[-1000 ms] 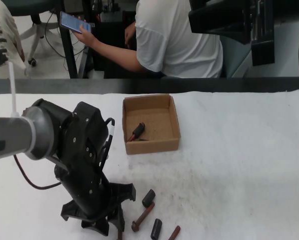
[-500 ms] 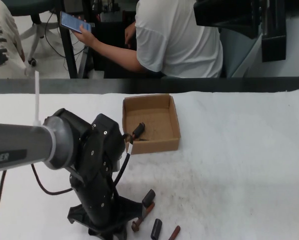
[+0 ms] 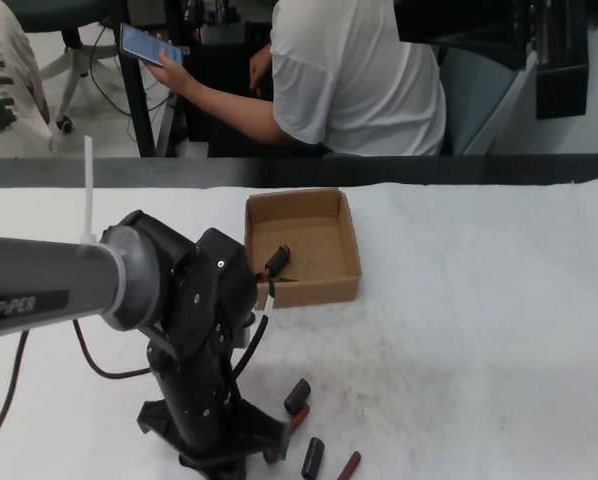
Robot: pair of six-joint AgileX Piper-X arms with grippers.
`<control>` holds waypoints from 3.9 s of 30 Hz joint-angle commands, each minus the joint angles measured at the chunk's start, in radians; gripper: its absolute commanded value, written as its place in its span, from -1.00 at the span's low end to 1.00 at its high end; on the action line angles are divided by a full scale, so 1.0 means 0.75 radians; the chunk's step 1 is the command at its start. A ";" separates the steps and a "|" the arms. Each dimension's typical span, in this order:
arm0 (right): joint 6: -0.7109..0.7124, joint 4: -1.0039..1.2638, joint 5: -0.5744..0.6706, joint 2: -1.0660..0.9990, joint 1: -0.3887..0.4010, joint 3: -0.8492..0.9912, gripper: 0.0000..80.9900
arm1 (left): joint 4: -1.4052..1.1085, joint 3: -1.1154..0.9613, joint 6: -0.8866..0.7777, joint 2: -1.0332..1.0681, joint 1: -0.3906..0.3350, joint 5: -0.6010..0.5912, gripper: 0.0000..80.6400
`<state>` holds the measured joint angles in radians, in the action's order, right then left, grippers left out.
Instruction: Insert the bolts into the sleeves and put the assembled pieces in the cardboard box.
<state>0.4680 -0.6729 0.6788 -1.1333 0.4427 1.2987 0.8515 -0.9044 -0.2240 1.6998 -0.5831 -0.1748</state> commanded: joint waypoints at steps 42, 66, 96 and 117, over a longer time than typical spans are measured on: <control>-0.005 0.007 0.022 0.017 -0.005 0.010 -0.98 | 0.030 0.014 1.091 -0.156 -0.114 0.390 -0.99; -0.005 0.007 0.022 0.017 -0.005 0.010 -0.98 | 0.049 0.122 0.978 -0.156 -0.079 0.330 0.29; -0.068 0.005 0.048 0.015 -0.005 0.010 -0.98 | -0.752 -0.031 -1.814 -0.339 -0.090 0.167 0.29; -0.106 0.005 0.051 0.036 -0.005 0.010 -0.98 | -0.229 -0.031 -2.295 -0.354 -0.286 0.471 -0.39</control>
<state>0.3953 -0.6729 0.7044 -1.1300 0.4427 1.2987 0.6552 -0.9225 -1.8978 1.4495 -0.7734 0.1789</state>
